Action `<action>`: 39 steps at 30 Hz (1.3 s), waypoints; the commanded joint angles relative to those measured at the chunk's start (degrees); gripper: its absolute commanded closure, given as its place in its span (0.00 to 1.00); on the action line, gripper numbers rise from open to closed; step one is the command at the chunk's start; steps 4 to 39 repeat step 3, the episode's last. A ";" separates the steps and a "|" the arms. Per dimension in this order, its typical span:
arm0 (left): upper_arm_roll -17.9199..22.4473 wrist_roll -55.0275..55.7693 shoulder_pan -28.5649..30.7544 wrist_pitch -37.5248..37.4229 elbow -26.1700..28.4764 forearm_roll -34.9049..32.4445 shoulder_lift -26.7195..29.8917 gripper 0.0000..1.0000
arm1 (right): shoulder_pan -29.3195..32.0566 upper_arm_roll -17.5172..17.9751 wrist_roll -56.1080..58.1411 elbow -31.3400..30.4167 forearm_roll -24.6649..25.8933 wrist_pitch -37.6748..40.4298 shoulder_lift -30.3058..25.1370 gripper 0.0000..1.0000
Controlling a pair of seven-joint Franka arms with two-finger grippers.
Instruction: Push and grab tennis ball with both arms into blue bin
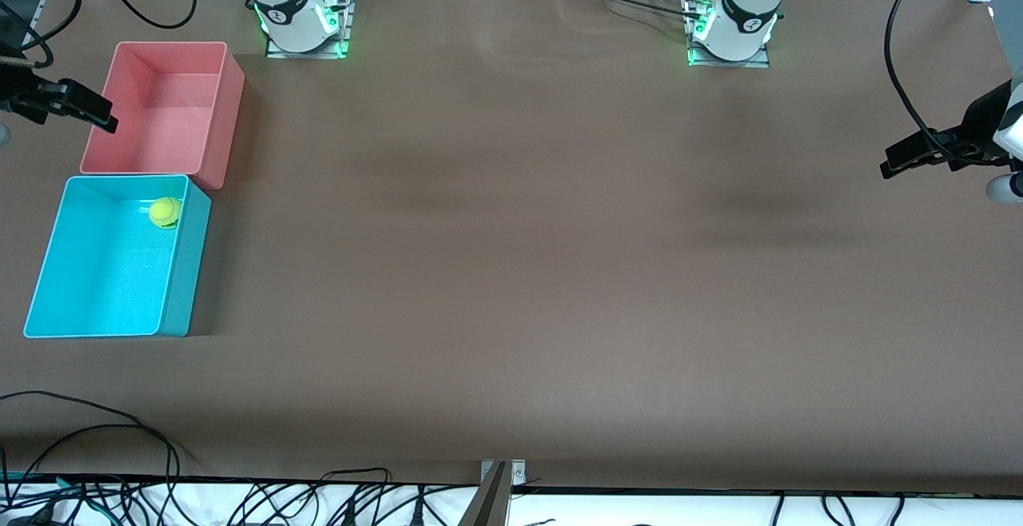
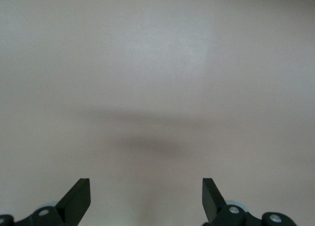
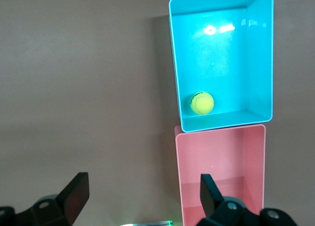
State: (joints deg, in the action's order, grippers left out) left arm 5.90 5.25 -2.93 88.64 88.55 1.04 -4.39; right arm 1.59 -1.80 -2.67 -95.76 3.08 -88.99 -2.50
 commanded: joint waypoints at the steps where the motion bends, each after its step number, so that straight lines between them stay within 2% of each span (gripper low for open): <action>1: 0.25 -0.76 0.21 -0.48 -1.18 0.81 -0.53 0.00 | 0.43 0.04 0.29 2.50 -1.32 1.53 1.09 0.00; 39: 0.25 -0.85 0.21 -0.48 -1.18 0.81 -0.53 0.00 | 0.43 0.04 0.29 2.50 -1.32 1.62 1.09 0.00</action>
